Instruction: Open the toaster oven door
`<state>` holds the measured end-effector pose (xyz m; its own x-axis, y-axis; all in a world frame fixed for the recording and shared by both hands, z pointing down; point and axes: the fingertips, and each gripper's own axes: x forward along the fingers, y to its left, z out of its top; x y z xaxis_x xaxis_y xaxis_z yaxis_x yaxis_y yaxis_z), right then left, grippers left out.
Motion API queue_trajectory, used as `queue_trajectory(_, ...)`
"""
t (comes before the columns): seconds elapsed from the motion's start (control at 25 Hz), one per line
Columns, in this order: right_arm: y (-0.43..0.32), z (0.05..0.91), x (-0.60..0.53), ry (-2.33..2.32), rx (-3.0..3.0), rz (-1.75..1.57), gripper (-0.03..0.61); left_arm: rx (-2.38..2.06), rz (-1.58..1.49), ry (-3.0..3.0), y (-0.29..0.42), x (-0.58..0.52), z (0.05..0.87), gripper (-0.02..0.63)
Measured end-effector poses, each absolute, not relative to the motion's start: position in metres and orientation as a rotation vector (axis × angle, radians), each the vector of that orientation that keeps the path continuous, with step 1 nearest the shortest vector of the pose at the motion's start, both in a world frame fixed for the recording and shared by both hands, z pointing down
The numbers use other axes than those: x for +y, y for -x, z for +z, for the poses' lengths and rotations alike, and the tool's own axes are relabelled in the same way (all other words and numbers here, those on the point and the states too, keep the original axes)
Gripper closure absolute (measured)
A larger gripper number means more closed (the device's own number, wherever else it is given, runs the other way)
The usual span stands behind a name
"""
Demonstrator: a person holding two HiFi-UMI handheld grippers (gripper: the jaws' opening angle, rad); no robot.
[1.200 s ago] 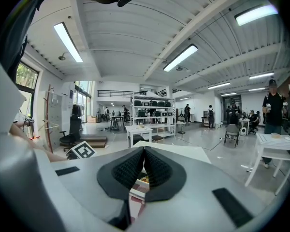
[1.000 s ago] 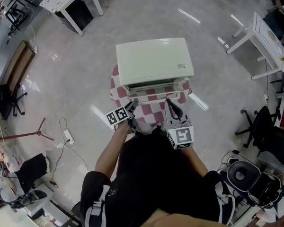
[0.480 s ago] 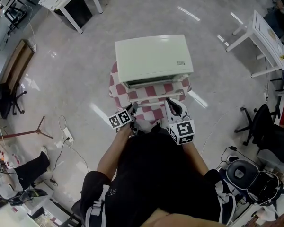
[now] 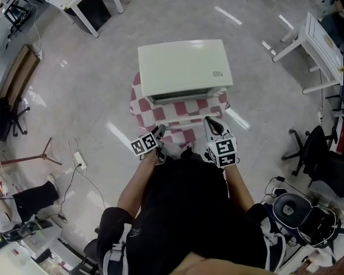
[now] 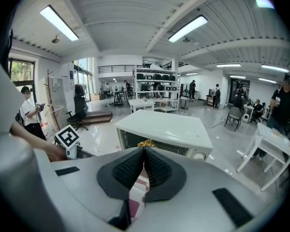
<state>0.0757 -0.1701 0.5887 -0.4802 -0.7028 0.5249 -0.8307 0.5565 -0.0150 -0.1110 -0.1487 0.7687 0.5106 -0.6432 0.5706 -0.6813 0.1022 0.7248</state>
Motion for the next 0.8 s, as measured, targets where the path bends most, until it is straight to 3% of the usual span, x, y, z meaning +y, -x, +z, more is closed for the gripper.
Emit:
queue_trajectory(0.72, -0.127, 0.666, -0.182, -1.088, -2.134, 0.681, 0.546, -1.148, 0.09, -1.541, 0.108, -0.128, 0.788, 0.492)
queue_trajectory(0.8, -0.136, 0.675, -0.188, -1.08, -2.116, 0.772, 0.489, -1.145, 0.092, -1.542, 0.107, -0.128, 0.789, 0.492)
